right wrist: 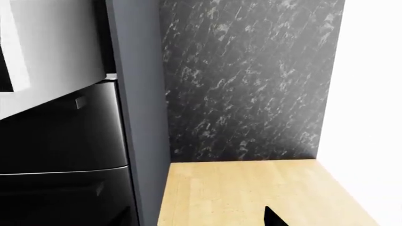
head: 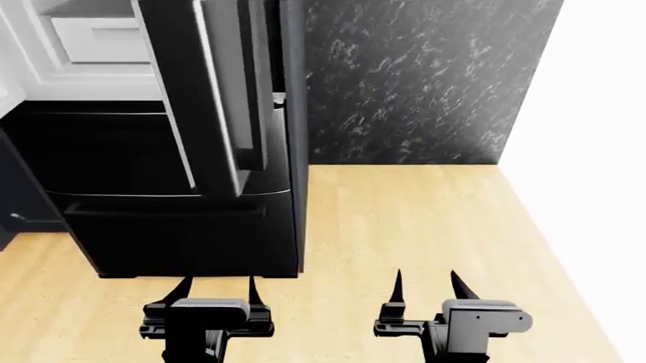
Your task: Close the fridge doors
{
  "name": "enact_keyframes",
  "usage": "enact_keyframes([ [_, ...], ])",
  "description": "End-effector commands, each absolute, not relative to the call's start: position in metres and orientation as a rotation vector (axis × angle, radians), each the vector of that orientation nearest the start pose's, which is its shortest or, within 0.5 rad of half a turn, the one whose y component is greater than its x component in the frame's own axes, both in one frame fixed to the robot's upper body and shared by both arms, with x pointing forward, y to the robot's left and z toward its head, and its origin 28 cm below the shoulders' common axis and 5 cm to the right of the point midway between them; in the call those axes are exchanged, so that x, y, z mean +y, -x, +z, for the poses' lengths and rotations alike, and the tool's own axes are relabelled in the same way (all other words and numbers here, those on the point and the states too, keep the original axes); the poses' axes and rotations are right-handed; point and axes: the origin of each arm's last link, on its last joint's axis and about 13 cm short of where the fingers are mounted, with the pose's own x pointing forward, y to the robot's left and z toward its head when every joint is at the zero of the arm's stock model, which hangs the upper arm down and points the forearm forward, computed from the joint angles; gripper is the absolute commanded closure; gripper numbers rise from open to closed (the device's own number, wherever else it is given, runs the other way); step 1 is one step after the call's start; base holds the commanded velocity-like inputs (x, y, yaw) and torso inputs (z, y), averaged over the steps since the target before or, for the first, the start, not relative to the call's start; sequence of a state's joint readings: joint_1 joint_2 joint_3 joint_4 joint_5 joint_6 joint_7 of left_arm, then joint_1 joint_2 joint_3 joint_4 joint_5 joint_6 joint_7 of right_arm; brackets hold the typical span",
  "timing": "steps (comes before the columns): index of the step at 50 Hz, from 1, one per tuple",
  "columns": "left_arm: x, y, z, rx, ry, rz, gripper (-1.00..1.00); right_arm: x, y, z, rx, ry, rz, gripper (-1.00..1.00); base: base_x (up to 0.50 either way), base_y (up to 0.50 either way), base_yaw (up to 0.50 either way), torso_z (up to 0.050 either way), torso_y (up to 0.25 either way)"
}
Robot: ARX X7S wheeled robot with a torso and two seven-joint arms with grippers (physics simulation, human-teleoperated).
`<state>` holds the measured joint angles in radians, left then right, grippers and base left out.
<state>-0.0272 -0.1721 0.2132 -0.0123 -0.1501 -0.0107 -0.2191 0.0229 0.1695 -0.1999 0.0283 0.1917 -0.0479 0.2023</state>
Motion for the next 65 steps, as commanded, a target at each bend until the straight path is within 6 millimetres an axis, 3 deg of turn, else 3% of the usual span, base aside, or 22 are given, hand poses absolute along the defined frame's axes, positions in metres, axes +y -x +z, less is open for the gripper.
enact_keyframes([
  [1, 0.2046, -0.2116, 0.0116, 0.025, -0.030, 0.010, -1.00, -0.0975, -0.2116, 0.0117, -0.005, -0.022, -0.012, -1.00, 0.00, -0.26, 0.00, 0.000, 0.000],
  [37, 0.2048, -0.2117, 0.0111, 0.027, -0.030, 0.009, -1.00, -0.0975, -0.2115, 0.0117, -0.006, -0.024, -0.011, -1.00, 0.00, -0.26, 0.00, 0.000, 0.000],
  [65, 0.2047, -0.2116, 0.0113, 0.031, -0.030, 0.011, -1.00, -0.0986, -0.2133, 0.0110, 0.002, -0.026, -0.030, -1.00, 0.06, -0.01, 0.00, 0.000, 0.000],
])
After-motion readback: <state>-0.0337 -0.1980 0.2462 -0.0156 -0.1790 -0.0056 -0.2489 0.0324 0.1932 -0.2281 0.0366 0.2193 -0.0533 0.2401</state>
